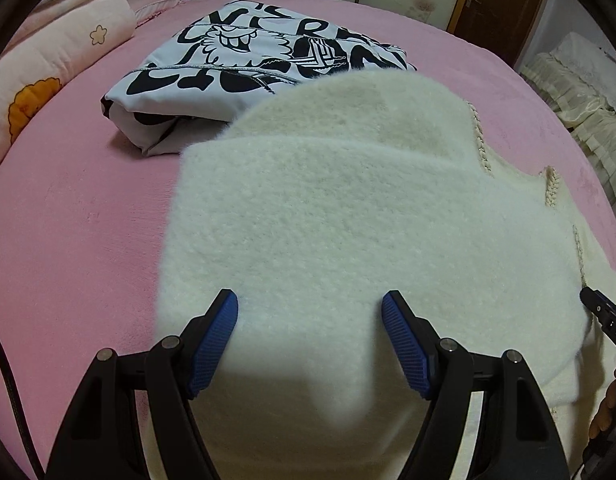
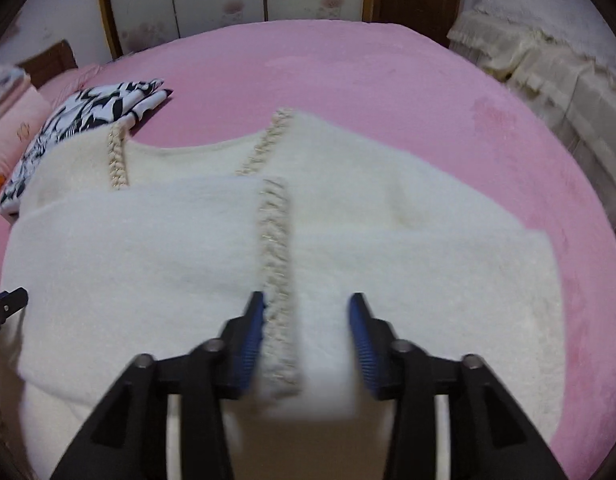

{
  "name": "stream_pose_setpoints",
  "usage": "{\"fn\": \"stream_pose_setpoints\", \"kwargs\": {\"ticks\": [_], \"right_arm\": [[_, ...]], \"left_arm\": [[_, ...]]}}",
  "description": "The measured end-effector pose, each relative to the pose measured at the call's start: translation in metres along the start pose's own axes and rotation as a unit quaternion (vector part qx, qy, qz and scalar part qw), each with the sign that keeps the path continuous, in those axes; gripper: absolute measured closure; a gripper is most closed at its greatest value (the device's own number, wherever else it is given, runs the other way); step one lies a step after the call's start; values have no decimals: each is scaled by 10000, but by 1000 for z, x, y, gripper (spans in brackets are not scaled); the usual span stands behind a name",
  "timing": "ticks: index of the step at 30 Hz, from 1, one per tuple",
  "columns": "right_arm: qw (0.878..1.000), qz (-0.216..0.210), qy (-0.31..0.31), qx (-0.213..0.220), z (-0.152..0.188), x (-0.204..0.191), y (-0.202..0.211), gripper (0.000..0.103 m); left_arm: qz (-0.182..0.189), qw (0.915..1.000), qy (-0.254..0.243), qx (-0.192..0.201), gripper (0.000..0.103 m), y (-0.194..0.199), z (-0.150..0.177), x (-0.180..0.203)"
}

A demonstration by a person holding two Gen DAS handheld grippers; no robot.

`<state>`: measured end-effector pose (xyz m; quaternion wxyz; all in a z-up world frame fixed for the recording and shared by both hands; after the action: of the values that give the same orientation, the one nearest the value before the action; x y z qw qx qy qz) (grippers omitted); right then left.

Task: Fold large clothes

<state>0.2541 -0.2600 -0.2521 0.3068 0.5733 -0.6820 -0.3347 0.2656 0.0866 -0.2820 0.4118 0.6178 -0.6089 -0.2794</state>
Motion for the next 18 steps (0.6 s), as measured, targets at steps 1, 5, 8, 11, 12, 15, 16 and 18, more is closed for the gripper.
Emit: {"fn": "stream_pose_setpoints", "kwargs": {"ticks": [1, 5, 8, 11, 12, 15, 16, 18], "right_arm": [[10000, -85, -21, -2, 1, 4, 2, 59], [9999, -129, -85, -29, 3, 4, 10, 58], [9993, -290, -216, -14, -1, 2, 20, 58], [9989, -374, -256, 74, -3, 0, 37, 58], [9988, -404, -246, 100, -5, -1, 43, 58], [9985, -457, -256, 178, -8, -2, 64, 58], [9982, -492, -267, 206, -10, -1, 71, 57], [9977, -537, -276, 297, -14, 0, 93, 57]], "left_arm": [[14, 10000, -6, -19, 30, 0, 0, 0], [149, 9998, 29, -108, 30, 6, -4, 2], [234, 9997, 60, -28, 30, 21, -7, 4], [299, 9995, -49, 133, 30, 46, -10, 11], [305, 9993, -98, 179, 30, 55, -11, 14], [314, 9986, -267, 335, 30, 83, -17, 24], [328, 9982, -318, 377, 30, 92, -18, 25], [371, 9972, -425, 492, 30, 116, -18, 32]]}}
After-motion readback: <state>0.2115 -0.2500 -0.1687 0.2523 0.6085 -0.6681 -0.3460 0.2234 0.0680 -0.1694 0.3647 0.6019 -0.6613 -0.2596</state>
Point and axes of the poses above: each gripper's, at about its wrist camera, not at the fingertips, and y roughly against the way its jaws point, x to its right, z to its underside, the point moved 3 cm from there along -y, roughly the way its jaws point, and after that the axes turned 2 degrees about x, right-handed, at the moved point
